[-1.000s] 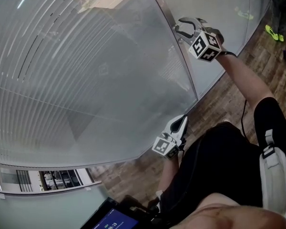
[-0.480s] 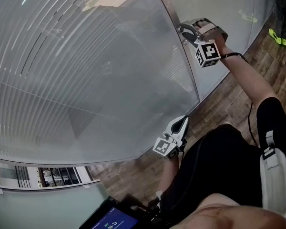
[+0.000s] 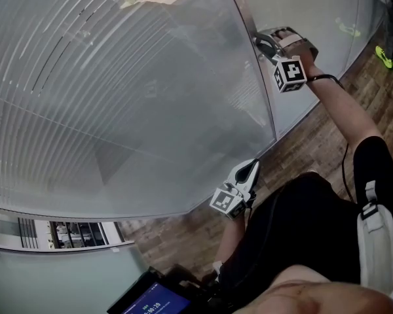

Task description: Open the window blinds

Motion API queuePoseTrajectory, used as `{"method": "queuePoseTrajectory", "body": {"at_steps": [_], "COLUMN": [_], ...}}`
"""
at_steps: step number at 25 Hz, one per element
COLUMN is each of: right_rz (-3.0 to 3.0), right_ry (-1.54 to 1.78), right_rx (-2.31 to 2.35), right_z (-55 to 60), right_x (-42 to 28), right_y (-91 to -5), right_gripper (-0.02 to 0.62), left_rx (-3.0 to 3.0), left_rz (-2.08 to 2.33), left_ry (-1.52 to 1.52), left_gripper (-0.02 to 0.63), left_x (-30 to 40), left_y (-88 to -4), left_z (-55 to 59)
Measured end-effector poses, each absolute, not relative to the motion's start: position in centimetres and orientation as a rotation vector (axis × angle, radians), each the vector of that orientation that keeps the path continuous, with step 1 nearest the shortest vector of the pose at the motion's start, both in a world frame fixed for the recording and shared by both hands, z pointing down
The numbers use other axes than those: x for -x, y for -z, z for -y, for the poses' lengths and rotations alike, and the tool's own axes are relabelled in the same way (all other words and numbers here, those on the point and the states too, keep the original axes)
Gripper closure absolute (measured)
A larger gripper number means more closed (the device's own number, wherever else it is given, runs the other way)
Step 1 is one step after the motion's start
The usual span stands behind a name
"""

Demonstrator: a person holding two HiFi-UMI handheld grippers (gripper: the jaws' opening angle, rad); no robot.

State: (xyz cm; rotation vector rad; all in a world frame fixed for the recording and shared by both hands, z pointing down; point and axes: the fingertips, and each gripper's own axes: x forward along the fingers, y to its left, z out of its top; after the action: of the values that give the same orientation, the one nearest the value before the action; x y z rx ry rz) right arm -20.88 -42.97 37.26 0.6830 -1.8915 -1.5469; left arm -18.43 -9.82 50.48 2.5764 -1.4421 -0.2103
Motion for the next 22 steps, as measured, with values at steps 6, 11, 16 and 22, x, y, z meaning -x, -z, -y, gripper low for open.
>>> {"method": "queuePoseTrajectory", "body": {"at_steps": [6, 11, 16, 22], "right_rz": [1.895, 1.89, 1.901, 1.954], "right_ry": [1.54, 1.54, 1.527, 1.478], "right_rx": [-0.697, -0.7, -0.708, -0.721], "right_z": [43.2, 43.3, 43.4, 43.4], "right_x": [21.1, 21.1, 21.0, 20.8], "right_y": [-37.0, -37.3, -36.9, -37.1], "right_gripper": [0.476, 0.476, 0.474, 0.471], "left_rx": [-2.576, -2.576, -2.576, -2.57], "left_rz": [1.442, 1.438, 1.432, 1.435], "left_ry": [0.211, 0.21, 0.21, 0.21], "left_gripper": [0.604, 0.604, 0.604, 0.604], "left_x": [18.6, 18.5, 18.4, 18.3], "left_y": [-50.4, -50.9, -50.6, -51.0], "left_z": [9.7, 9.9, 10.0, 9.8]}}
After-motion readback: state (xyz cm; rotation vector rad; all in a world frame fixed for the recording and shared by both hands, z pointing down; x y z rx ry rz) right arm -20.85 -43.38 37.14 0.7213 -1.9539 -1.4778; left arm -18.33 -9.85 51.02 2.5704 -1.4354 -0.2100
